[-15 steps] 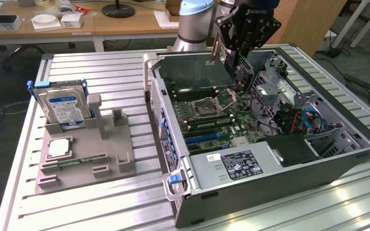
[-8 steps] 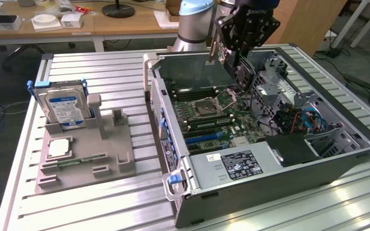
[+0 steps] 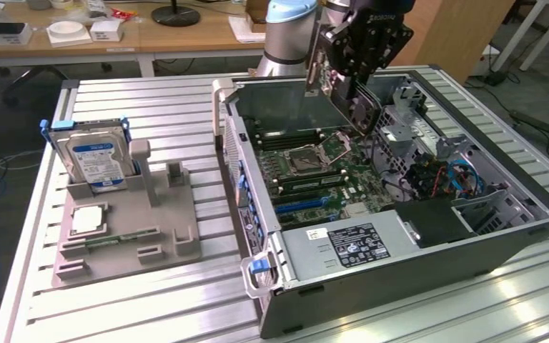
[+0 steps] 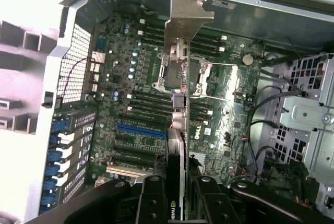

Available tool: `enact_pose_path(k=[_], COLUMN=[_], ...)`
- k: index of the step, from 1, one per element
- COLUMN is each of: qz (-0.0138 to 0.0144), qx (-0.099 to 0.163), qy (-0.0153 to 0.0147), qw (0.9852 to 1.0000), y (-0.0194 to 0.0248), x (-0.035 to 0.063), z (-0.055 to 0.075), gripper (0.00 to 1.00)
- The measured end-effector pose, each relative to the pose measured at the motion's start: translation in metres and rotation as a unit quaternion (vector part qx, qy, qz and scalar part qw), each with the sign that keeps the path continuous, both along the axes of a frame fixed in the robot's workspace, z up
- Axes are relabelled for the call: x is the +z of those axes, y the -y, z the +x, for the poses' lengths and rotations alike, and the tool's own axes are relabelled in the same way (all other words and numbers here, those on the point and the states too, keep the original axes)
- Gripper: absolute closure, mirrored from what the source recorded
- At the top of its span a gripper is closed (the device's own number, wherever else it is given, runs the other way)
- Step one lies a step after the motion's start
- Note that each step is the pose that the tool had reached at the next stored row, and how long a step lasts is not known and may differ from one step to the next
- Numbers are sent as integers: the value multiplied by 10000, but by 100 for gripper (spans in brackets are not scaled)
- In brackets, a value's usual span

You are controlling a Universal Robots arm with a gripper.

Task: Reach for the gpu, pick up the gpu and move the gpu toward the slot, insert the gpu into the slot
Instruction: 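Insert the gpu into the slot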

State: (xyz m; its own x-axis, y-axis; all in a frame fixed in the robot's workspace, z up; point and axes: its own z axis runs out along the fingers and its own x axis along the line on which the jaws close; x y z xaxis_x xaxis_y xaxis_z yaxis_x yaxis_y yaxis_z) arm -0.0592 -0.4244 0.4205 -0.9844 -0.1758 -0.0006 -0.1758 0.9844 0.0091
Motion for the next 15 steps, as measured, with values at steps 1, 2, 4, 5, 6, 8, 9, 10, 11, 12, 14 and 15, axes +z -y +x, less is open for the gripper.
enact_pose_path(k=[1, 2, 4, 5, 6, 8, 9, 10, 11, 12, 14, 15], qz=[0, 0, 1, 1, 1, 0, 0, 1, 0, 0, 0, 0], qx=[45, 89, 177, 216, 261, 357, 414, 472, 531, 588, 709, 770], qy=[0, 0, 1, 1, 0, 0, 0, 0, 0, 0, 0, 0], qw=[10000, 10000, 9998, 9998, 9997, 9994, 9991, 9989, 9986, 9983, 9975, 9970], y=[0, 1, 2, 4, 4, 5, 5, 5, 6, 6, 6, 6], x=[0, -1, -1, -2, -1, -1, -1, -1, -1, -1, -1, -1], z=[0, 0, 0, 0, 0, 0, 0, 0, 0, 0, 0, 0], gripper=[74, 74, 74, 74, 74, 74, 74, 74, 74, 74, 74, 74])
